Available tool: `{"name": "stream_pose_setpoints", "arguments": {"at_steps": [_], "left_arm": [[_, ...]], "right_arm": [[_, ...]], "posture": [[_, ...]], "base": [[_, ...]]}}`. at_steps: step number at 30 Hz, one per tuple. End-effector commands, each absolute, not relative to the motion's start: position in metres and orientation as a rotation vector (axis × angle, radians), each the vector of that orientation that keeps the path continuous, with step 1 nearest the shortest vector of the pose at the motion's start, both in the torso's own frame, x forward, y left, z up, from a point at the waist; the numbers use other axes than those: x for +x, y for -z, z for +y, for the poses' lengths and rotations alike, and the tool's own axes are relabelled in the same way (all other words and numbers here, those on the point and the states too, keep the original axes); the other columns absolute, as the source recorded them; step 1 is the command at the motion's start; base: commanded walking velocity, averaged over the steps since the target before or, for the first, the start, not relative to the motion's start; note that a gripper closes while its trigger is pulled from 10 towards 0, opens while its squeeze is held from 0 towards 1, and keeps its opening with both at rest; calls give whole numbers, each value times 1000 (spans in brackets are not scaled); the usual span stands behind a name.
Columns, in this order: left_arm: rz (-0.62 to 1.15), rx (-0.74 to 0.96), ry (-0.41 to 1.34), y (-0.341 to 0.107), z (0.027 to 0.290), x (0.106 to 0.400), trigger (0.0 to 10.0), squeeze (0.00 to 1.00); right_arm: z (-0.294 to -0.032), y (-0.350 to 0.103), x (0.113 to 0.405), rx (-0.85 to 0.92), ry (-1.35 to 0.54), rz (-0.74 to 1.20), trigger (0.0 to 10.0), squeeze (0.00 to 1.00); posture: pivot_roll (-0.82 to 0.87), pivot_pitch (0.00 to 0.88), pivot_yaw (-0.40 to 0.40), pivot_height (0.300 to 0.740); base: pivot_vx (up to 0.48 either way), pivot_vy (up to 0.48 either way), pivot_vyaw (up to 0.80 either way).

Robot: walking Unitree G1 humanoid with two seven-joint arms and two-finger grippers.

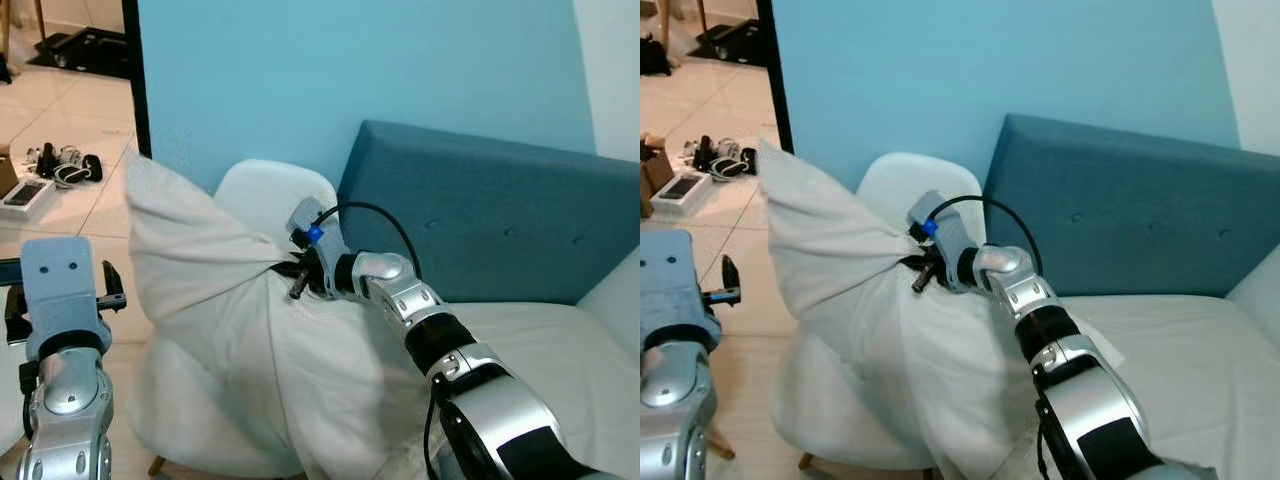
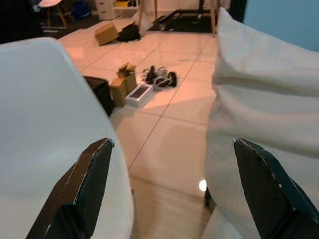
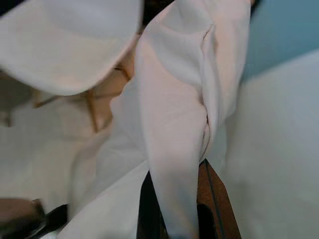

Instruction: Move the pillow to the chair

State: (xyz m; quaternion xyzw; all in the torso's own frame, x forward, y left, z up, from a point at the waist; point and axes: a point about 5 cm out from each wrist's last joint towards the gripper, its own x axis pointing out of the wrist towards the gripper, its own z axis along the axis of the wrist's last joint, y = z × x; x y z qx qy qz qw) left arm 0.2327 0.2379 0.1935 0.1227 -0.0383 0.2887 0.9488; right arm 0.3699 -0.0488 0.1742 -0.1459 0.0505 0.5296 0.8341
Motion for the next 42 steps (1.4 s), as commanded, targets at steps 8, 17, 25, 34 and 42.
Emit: {"name": "stream_pose_setpoints", "arguments": {"at_steps": [8, 17, 25, 34, 42], "left_arm": [[-86, 272, -607, -199, 240, 232, 10000, 0], [-76, 263, -601, -198, 236, 231, 10000, 0], [-71, 270, -612, -199, 237, 228, 10000, 0], [-58, 280, -608, -199, 234, 221, 10000, 0], [-56, 298, -612, -201, 236, 219, 10000, 0]], "right_arm": [[-66, -191, 376, -462, -1167, 82, 10000, 0], [-83, -179, 391, -552, -911, 171, 10000, 0], [-70, -182, 392, -498, -861, 102, 10000, 0], [-53, -200, 397, -593, -774, -43, 10000, 0], [-44, -226, 401, -519, -717, -155, 10000, 1000]], "posture": [[90, 31, -182, 641], [85, 40, -182, 606], [88, 65, -186, 576], [106, 98, -186, 561], [111, 104, -175, 561]], "base": [[0, 0, 0], [0, 0, 0], [0, 0, 0], [0, 0, 0], [0, 0, 0]]}}
